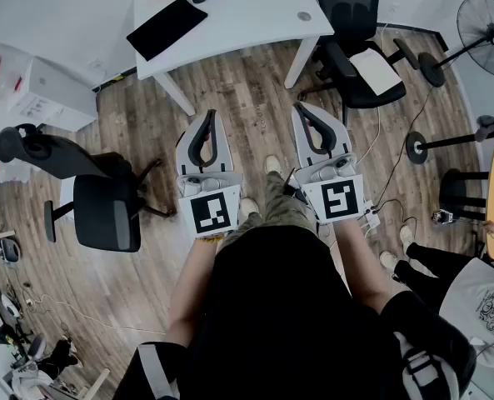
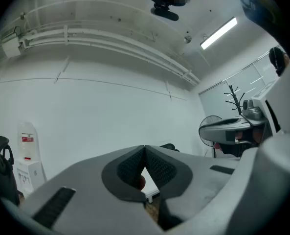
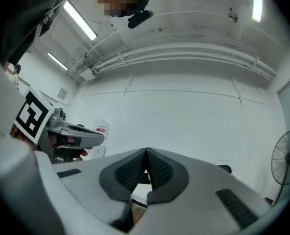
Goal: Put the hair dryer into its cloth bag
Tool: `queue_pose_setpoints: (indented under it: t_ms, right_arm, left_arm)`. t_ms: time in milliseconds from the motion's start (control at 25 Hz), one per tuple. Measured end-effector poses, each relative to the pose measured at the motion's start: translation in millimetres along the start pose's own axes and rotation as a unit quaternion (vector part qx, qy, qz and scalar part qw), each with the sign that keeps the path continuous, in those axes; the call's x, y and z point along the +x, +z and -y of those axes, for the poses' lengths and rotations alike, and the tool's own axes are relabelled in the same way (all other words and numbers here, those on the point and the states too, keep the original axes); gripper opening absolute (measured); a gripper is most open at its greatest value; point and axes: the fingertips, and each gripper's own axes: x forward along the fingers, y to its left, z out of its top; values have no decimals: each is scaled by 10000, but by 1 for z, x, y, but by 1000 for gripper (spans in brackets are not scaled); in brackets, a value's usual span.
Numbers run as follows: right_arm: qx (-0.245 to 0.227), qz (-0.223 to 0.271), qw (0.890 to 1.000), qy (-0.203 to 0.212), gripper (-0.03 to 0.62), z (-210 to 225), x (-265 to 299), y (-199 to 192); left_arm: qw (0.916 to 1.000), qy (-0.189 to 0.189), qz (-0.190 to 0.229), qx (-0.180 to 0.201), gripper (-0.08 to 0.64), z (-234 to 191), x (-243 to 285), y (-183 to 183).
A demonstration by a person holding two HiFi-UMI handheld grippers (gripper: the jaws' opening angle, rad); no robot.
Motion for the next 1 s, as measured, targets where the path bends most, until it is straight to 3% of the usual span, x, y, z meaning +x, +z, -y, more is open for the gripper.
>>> queue_pose_setpoints:
  t_ms: [360, 1000]
  right_arm:
    - [272, -90, 9992, 273, 31, -6, 15, -2]
    - [178, 8, 9989, 438, 31, 33, 77, -18]
  left_arm:
    - [10000, 6, 32, -7, 23, -7, 13, 2]
    - [10000, 6, 43, 57, 23, -8, 86, -2]
